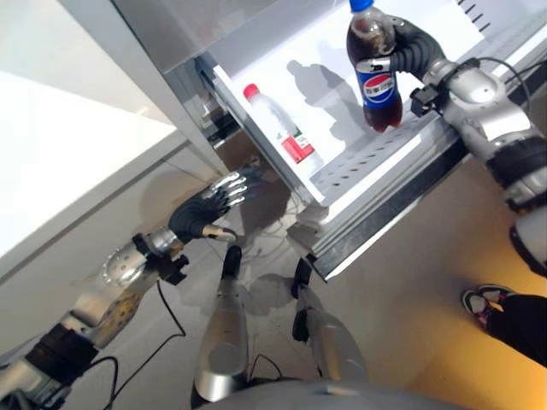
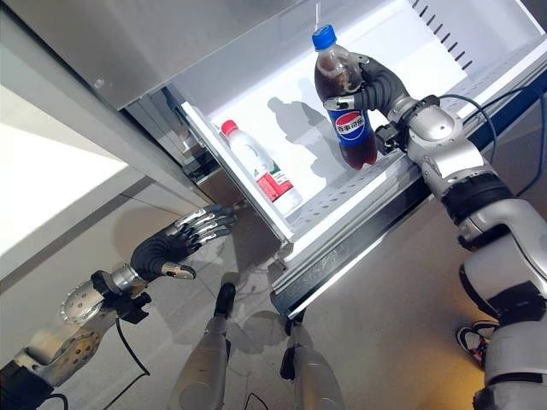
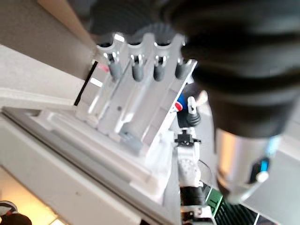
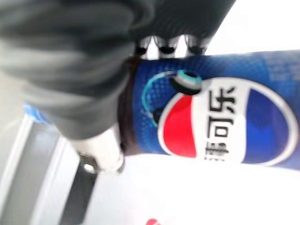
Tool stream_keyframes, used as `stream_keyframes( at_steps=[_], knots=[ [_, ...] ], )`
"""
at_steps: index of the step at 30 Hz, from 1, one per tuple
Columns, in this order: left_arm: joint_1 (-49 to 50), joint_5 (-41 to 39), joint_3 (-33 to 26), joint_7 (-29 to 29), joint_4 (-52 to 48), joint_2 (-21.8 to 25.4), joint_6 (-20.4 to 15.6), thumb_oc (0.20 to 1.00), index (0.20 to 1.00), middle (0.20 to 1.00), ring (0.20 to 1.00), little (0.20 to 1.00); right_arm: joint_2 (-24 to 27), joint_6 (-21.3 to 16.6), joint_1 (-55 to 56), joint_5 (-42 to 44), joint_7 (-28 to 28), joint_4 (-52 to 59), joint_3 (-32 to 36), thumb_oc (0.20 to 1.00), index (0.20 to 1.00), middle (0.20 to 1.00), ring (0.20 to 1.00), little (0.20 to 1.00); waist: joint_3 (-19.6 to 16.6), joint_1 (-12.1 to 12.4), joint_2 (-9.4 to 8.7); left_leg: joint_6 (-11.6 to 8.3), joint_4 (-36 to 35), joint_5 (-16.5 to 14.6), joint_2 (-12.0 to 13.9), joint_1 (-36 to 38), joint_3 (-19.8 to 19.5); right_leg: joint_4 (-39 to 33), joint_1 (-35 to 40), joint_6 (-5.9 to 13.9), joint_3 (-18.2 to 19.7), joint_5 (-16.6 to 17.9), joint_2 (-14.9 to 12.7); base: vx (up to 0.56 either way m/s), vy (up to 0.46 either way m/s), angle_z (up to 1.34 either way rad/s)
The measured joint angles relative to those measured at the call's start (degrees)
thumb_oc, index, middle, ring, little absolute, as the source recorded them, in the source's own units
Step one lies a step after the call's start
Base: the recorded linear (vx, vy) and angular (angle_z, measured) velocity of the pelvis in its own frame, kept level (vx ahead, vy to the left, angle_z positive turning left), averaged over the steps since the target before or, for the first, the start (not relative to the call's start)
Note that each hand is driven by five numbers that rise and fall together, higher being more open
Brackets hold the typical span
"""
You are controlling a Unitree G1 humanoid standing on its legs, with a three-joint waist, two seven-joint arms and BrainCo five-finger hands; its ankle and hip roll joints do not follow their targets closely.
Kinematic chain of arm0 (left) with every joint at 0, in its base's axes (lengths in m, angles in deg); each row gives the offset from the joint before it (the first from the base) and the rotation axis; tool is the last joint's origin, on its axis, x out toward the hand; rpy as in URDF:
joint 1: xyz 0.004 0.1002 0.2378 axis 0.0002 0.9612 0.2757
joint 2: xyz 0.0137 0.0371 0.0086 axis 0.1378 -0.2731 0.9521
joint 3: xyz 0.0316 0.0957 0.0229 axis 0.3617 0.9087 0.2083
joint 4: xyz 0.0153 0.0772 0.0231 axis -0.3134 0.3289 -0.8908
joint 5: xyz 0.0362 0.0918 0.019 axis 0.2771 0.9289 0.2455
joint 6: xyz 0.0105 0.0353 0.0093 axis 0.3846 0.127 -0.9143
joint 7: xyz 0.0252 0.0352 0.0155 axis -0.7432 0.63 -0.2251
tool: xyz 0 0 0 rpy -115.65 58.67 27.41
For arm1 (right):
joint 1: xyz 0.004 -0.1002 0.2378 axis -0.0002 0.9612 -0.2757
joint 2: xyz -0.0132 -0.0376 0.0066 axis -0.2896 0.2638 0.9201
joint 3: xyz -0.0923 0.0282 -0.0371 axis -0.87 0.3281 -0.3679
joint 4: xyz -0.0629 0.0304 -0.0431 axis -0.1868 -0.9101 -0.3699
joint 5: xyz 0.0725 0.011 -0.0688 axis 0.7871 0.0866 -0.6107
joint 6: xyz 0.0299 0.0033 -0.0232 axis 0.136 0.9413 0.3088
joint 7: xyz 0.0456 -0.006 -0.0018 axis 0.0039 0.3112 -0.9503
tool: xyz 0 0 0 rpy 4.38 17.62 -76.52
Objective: Take the drinks into the refrigerator
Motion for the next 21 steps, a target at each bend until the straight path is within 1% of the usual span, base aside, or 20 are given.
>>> stream_keyframes(
  at_steps=[4,10,14,15,18,19,21],
  knots=[
    [-1.4,0.9,2.1,0.5,0.0,-0.1,-0.1,1.0,1.0,1.0,1.0,1.0,-1.6,0.0,-2.0,-5.6,1.1,-2.5,0.4,0.2,0.2,0.2,0.2,0.2,0.0,-0.1,-0.03,-0.12,0.8,0.1,0.0,-1.1,0.0,0.0,-0.7,-0.14,0.0,0.4,0.0,0.0,0.0,0.0],
    [-1.6,0.9,3.3,1.1,0.0,-0.1,-0.2,1.0,1.0,1.0,1.0,1.0,-3.6,0.2,-3.0,-9.6,1.7,-4.9,0.5,0.2,0.2,0.2,0.2,0.2,0.0,0.1,-0.06,-0.18,1.1,0.1,0.0,-1.4,0.0,0.0,-0.8,-0.17,0.0,0.6,0.0,0.0,0.0,0.0],
    [-1.5,0.9,3.3,1.5,0.0,0.0,-0.2,1.0,1.0,1.0,1.0,1.0,-5.0,0.3,-3.9,-10.8,1.8,-7.3,0.6,0.2,0.2,0.2,0.2,0.2,0.1,0.1,-0.09,-0.19,1.1,0.1,0.0,-1.4,0.0,0.0,-0.8,-0.18,0.0,0.7,0.1,0.0,0.0,0.0],
    [-1.6,0.9,3.3,1.7,0.0,0.0,-0.2,1.0,1.0,1.0,1.0,1.0,-6.1,0.3,-4.8,-11.5,2.2,-8.8,0.6,0.2,0.2,0.2,0.2,0.2,0.1,0.0,-0.1,-0.19,1.1,0.1,0.0,-1.5,0.0,0.0,-0.9,-0.19,0.0,0.7,0.1,0.0,0.0,0.0],
    [-1.7,0.9,3.4,2.2,0.0,-0.1,-0.2,1.0,1.0,1.0,1.0,1.0,-7.6,0.9,-5.7,-13.3,2.5,-11.2,0.6,0.2,0.2,0.2,0.2,0.2,0.1,0.2,-0.12,-0.2,1.1,0.1,0.0,-1.7,0.0,0.0,-1.1,-0.21,0.0,0.7,0.1,0.0,0.0,0.0],
    [-1.8,0.9,3.5,2.3,0.0,-0.1,-0.2,1.0,1.0,1.0,1.0,1.0,-9.3,0.9,-5.9,-14.1,3.7,-13.6,1.5,0.2,0.2,0.2,0.2,0.2,0.1,0.4,-0.1,-0.22,1.1,0.1,0.0,-1.8,0.0,0.0,-1.2,-0.21,0.0,0.7,0.1,0.0,0.0,0.0],
    [-1.8,0.9,3.5,2.5,0.0,0.0,-0.2,1.0,1.0,1.0,1.0,1.0,-10.6,1.3,-5.6,-15.8,4.5,-14.9,1.9,0.2,0.2,0.2,0.2,0.2,0.1,0.8,-0.07,-0.22,1.3,0.1,0.0,-2.4,0.0,0.0,-1.9,-0.21,0.0,0.7,0.1,0.0,0.0,0.0]
  ],
)
